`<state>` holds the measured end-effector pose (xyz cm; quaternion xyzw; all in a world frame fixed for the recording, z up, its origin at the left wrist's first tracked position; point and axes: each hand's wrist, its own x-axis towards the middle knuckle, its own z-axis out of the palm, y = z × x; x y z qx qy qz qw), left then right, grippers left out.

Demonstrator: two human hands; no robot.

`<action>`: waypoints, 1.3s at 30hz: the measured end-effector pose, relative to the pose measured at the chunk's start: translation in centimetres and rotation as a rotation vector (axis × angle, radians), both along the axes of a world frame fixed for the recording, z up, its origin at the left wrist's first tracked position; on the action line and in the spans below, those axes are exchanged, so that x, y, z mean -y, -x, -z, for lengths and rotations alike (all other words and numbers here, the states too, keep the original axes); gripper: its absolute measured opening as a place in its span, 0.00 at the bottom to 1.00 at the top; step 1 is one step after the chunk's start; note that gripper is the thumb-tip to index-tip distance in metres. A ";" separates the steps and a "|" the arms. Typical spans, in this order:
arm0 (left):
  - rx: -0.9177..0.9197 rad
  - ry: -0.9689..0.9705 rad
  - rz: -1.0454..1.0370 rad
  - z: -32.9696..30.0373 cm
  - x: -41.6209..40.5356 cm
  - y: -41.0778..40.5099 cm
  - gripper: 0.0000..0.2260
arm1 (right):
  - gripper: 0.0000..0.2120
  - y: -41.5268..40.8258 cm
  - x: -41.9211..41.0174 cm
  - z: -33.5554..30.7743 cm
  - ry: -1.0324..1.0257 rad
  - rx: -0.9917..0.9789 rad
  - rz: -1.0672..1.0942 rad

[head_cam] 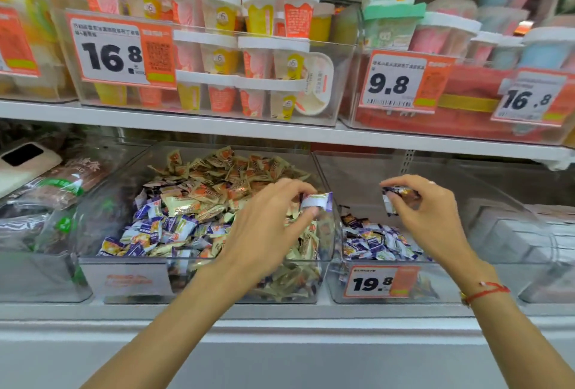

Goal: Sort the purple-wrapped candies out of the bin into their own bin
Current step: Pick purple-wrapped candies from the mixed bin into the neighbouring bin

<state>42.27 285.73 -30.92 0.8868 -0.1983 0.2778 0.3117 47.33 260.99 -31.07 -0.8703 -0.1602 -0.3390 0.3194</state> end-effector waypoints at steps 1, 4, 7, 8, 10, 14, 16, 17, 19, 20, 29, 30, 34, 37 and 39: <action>0.011 -0.034 0.051 -0.3 1.9 -0.6 0.11 | 0.10 -0.3 0.9 0.4 -0.004 -0.025 0.040; 0.066 -0.196 0.100 -0.9 6.8 -2.8 0.11 | 0.15 -1.1 3.0 1.1 0.088 -0.279 0.122; 0.060 -0.384 0.020 -0.8 9.3 -4.9 0.14 | 0.23 -1.4 3.5 1.6 0.233 -0.502 0.095; 0.043 -0.425 0.001 -0.6 9.5 -5.3 0.15 | 0.20 -1.4 3.5 1.7 0.227 -0.491 0.087; 0.063 -0.430 -0.016 -0.4 9.2 -5.1 0.16 | 0.14 -1.5 3.2 1.6 0.175 -0.384 0.117; 0.152 -0.264 -0.026 -0.1 5.3 -3.0 0.13 | 0.09 -0.7 0.8 0.4 0.043 -0.123 0.113; 0.176 -0.244 -0.098 0.2 1.9 -1.6 0.10 | 0.07 0.4 -1.8 -0.1 0.000 -0.067 0.007; 0.186 -0.238 -0.147 0.4 -0.1 -1.0 0.09 | 0.06 1.0 -3.3 -0.2 0.008 -0.045 -0.054; 0.195 -0.233 -0.258 1.1 -4.6 0.2 0.07 | 0.06 2.1 -6.6 -0.2 0.064 -0.025 -0.170; 0.204 -0.244 -0.324 1.3 -7.0 0.8 0.06 | 0.05 2.4 -8.2 -0.2 0.101 -0.027 -0.222; 0.242 -0.290 -0.728 2.6 -20.7 2.1 0.17 | 0.14 -1.1 -23.6 -0.6 0.553 -0.220 -0.567; 0.245 -0.318 -0.724 3.3 -21.3 2.1 0.16 | 0.19 -1.8 -25.2 -0.6 0.661 -0.256 -0.618; 0.248 -0.356 -0.719 4.4 -22.2 2.7 0.12 | 0.35 -3.8 -29.7 0.0 1.191 -0.231 -0.641; 0.215 -0.305 -0.711 4.4 -22.0 2.7 0.11 | 0.33 -4.3 -30.8 0.3 1.378 -0.026 -0.574; 0.207 -0.284 -0.713 4.2 -21.8 2.6 0.11 | 0.25 -4.3 -30.1 0.3 1.350 0.082 -0.574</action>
